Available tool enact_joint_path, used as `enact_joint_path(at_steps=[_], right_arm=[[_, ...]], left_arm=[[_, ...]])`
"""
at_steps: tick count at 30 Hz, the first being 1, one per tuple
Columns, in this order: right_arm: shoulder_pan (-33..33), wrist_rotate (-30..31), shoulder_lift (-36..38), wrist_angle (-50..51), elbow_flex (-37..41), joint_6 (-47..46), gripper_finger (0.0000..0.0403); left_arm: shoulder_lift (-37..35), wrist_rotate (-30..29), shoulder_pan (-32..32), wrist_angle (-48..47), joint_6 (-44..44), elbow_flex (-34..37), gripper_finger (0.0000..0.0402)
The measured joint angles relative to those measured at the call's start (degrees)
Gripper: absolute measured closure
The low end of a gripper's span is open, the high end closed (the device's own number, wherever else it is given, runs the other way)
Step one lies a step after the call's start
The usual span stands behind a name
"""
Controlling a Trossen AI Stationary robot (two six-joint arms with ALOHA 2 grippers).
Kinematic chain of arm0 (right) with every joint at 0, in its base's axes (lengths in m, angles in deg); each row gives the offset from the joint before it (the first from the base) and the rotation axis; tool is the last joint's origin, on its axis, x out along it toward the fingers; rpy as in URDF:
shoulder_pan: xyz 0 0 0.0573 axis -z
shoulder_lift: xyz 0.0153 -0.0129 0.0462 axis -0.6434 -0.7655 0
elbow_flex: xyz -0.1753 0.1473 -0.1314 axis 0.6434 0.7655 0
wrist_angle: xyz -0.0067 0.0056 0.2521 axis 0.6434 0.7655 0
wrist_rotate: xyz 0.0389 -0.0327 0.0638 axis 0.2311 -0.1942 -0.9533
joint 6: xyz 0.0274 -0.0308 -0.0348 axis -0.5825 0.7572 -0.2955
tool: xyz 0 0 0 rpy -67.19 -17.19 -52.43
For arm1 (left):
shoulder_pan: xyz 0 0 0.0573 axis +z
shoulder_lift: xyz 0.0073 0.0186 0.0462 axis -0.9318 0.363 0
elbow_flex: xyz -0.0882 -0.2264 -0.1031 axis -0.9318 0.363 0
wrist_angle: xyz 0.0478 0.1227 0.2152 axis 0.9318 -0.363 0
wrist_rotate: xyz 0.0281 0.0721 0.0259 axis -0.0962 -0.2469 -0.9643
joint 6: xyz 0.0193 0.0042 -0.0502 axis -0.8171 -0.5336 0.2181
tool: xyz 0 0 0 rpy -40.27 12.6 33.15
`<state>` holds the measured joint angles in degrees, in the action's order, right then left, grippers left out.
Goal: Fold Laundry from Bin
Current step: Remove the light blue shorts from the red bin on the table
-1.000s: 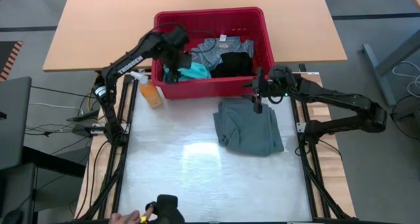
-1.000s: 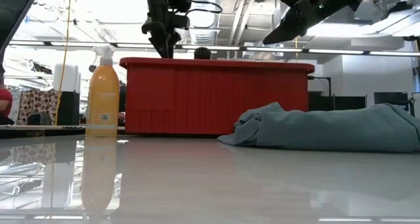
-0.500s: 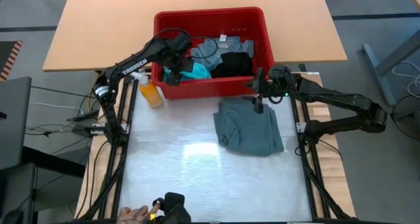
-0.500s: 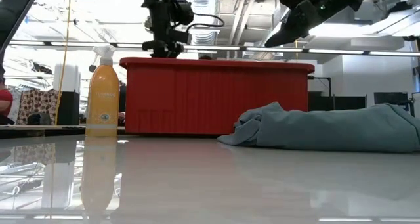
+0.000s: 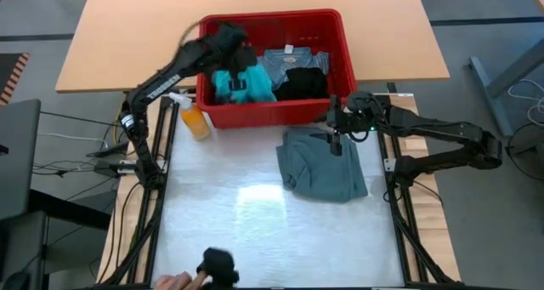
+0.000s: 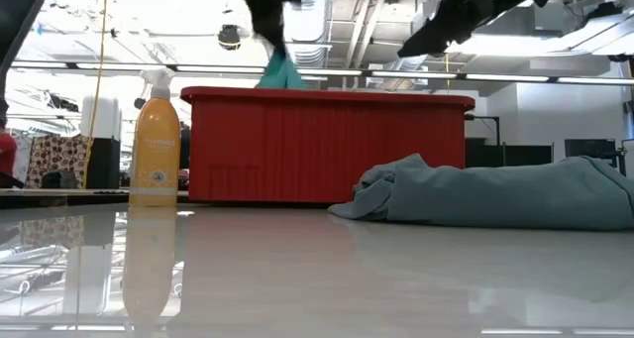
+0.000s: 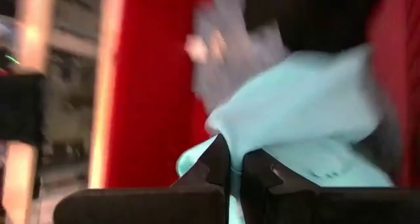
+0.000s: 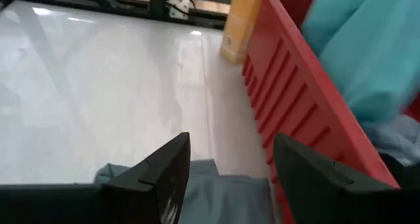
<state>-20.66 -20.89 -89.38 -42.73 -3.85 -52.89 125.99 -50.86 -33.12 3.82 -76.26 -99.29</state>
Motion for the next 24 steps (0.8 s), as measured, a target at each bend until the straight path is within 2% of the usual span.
enact_joint_path(at_steps=[3, 6, 9, 11, 14, 20, 24], right_arm=[[-1.4, 0.0, 0.4, 0.1, -1.3, -0.2, 0.0163], [-3.7, 0.0, 0.7, 0.0, -3.3, -1.4, 0.0163], [-7.3, 0.0, 0.8, -0.1, -5.8, -3.6, 0.0163], [-10.1, 0.0, 0.8, -0.5, -7.0, -5.4, 0.0163], [-15.8, 0.0, 0.8, -1.9, -7.7, -6.0, 0.0163], [-27.5, 0.0, 0.5, -2.3, -7.7, -7.9, 0.0163], [-34.6, 5.1, -0.1, -2.1, -7.5, -11.8, 0.0163]], left_arm=[[-2.7, 5.4, -2.6, 0.5, 4.5, -8.0, 0.0401], [-6.0, 17.4, -5.3, 2.1, 12.3, -14.1, 0.0401], [-12.8, 31.4, -8.5, 8.9, 20.5, -10.6, 0.0401], [-16.0, 36.3, -11.8, 11.5, 24.9, -9.0, 0.0401], [-19.4, 36.0, -17.1, 11.1, 28.5, -6.8, 0.0401], [-21.7, 29.2, -27.8, 7.2, 28.2, 0.4, 0.0401], [-22.1, 24.1, -32.1, 2.5, 28.3, 6.2, 0.0401]])
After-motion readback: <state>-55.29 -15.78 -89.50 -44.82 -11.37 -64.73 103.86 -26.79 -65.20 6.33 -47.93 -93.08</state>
